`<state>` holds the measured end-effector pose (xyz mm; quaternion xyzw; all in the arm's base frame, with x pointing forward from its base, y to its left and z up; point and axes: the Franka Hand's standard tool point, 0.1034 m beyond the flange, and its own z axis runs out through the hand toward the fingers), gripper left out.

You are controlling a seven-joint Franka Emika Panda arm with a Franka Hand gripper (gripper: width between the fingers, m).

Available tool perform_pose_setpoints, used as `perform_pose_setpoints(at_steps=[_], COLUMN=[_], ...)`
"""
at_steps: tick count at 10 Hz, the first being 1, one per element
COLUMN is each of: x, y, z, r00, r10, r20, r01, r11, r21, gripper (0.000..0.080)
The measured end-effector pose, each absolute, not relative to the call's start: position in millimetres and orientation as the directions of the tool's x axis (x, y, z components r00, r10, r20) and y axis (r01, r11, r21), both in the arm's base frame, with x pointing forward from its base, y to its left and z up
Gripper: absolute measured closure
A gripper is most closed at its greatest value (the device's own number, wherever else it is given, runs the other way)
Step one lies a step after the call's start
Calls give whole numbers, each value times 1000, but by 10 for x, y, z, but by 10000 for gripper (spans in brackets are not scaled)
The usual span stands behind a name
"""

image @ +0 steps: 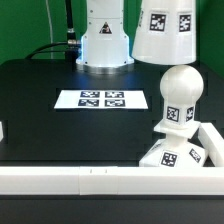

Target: Assemble lamp

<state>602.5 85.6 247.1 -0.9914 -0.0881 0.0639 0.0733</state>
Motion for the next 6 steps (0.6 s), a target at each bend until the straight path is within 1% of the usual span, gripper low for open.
perform_pose_setpoints(at_steps=[2,3,6], x=[6121,6139,6121], y=[1027,1051,1072], z=[2355,2296,2027], r00=[977,977,973], r10=[184,186,197], r20=[-107,-103,-124], r01=[167,169,177], r11=[-974,-973,-972], r21=[-155,-154,-152], gripper=[754,754,754])
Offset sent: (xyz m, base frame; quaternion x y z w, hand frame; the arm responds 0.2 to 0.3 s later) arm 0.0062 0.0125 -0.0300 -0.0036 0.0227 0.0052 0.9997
